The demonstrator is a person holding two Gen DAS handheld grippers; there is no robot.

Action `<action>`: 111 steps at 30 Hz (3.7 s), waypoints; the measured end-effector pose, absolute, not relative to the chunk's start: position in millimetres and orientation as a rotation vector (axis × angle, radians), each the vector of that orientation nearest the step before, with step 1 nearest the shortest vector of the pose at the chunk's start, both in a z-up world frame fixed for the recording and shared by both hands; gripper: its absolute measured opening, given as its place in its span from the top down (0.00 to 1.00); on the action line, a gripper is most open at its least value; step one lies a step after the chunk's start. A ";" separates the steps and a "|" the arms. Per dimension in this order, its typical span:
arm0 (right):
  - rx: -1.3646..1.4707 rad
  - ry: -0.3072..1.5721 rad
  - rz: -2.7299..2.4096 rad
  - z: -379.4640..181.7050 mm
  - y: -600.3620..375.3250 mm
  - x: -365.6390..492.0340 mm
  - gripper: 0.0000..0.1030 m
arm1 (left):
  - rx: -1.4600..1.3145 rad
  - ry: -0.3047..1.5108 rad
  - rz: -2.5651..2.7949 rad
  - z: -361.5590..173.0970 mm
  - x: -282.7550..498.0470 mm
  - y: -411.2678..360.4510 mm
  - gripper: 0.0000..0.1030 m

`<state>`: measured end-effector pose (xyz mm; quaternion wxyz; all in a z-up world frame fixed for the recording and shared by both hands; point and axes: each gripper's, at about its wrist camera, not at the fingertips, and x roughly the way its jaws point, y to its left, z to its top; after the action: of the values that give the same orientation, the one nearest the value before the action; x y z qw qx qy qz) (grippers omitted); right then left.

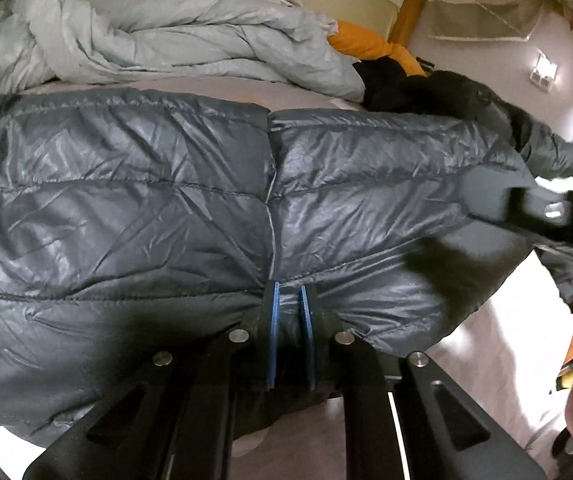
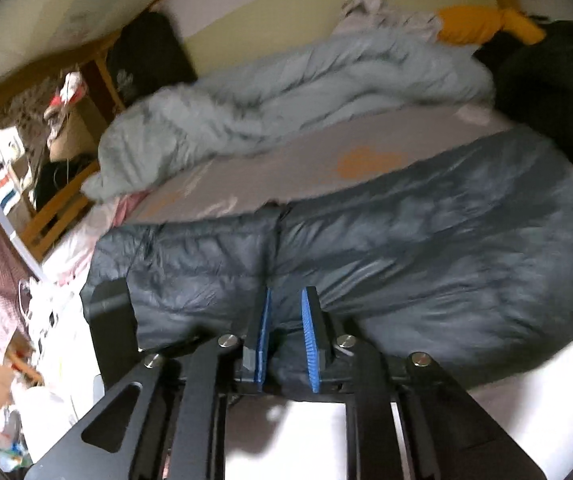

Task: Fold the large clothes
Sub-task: 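Hold the jacket with the left gripper while the right gripper releases and moves away, then grasp the jacket bundle edge with the left gripper while the right gripper grasps beside it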

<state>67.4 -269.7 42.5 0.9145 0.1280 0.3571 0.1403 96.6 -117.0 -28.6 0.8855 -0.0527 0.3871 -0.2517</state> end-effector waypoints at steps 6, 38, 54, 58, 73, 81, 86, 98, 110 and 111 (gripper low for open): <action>0.267 0.890 0.303 26.1 -251.7 129.3 0.91 | -0.083 0.796 -0.512 -28.2 95.1 -115.5 0.88; 0.349 0.658 -0.010 59.7 -369.4 20.0 0.26 | -0.118 0.793 -0.525 -28.2 93.4 -110.4 0.89; 0.743 0.670 -0.033 -1.0 -407.1 73.6 0.14 | -0.101 0.787 -0.515 -27.2 93.4 -113.1 0.89; 0.607 0.700 -0.059 2.0 -396.6 78.6 0.60 | -0.110 0.784 -0.528 -26.3 93.1 -110.6 0.89; 0.322 0.630 -0.161 39.5 -393.6 49.1 0.72 | 0.004 0.600 -0.204 93.0 73.2 40.1 0.04; 0.264 0.605 -0.196 38.2 -382.3 45.1 0.71 | -0.196 0.706 -0.126 36.2 86.3 112.9 0.29; 0.273 0.598 -0.198 39.4 -382.1 43.8 0.71 | -0.265 0.795 -0.239 14.9 108.4 110.4 0.72; 0.197 0.465 -0.197 90.7 -324.1 31.9 0.71 | -0.213 0.772 -0.231 12.7 117.0 99.1 0.83; 0.075 0.392 0.008 139.8 -196.0 29.8 0.71 | -0.252 0.781 -0.245 12.1 117.7 109.9 0.82; 0.060 0.401 0.023 137.9 -182.3 33.7 0.71 | -0.251 0.775 -0.249 14.1 117.5 110.9 0.82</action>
<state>33.7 -182.3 137.9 0.9795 0.0300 0.1990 0.0116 117.5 110.9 14.1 0.9106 -0.1219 0.3759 -0.1209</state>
